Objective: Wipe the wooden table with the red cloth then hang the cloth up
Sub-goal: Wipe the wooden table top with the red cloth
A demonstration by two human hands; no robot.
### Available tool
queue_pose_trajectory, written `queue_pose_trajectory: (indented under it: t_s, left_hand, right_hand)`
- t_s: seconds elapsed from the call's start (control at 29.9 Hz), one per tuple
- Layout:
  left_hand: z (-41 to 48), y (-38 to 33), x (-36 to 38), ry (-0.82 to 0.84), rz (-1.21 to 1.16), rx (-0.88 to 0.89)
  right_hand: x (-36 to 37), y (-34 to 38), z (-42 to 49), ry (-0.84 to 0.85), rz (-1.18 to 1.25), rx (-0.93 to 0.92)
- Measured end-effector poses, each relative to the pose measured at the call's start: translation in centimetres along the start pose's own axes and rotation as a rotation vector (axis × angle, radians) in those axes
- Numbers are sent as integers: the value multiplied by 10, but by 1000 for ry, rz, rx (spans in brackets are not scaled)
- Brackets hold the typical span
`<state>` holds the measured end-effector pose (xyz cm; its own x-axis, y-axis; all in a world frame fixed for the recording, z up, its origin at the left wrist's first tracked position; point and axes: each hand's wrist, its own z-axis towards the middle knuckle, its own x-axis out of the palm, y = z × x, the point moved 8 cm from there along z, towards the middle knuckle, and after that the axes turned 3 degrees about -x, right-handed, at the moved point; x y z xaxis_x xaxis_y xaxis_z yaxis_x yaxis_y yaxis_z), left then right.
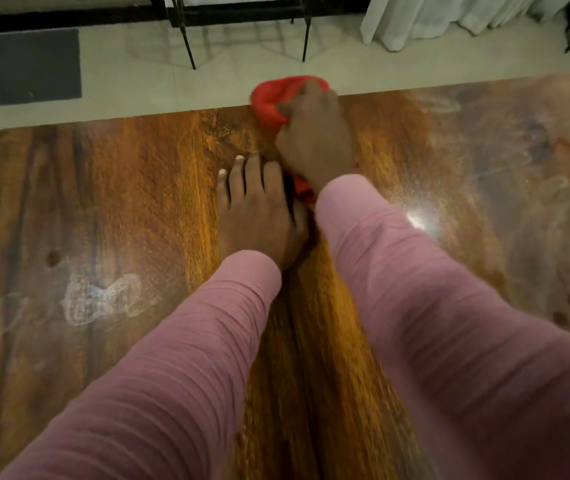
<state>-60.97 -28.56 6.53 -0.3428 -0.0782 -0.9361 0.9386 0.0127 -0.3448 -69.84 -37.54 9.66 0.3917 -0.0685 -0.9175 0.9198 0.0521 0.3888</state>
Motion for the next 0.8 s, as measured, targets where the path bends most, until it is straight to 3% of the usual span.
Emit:
queue_pose_trajectory:
  t_s: [0.07, 0.13, 0.27, 0.33, 0.43, 0.6, 0.67, 0.74, 0.8]
  left_hand:
    - [0, 2, -1, -3, -11, 6]
    - [0, 2, -1, -11, -9, 19]
    - [-1, 0, -2, -25, -10, 33]
    - [-1, -1, -2, -33, 13, 40]
    - [0, -3, -2, -34, 14, 36]
    - [-1, -5, -4, -46, 44, 43]
    - [-2, -7, -5, -50, 60, 62]
    - [-4, -8, -5, -57, 77, 78]
    - [-5, -10, -4, -71, 85, 90]
  right_hand:
    - [9, 15, -5, 33, -11, -158]
    - [2, -9, -5, 14, -9, -160]
    - [-42, -117, 1, -98, -55, 217]
    - [-53, -141, 1, -115, -94, 310]
    - [-46, -121, -7, -113, -26, 269]
    - [-26, -69, -40, -53, -47, -58]
    - [-29, -75, -46, -23, -52, -109]
    - [-39, -101, -47, -35, -64, -38]
    - [-58, -141, -47, -107, -65, 150]
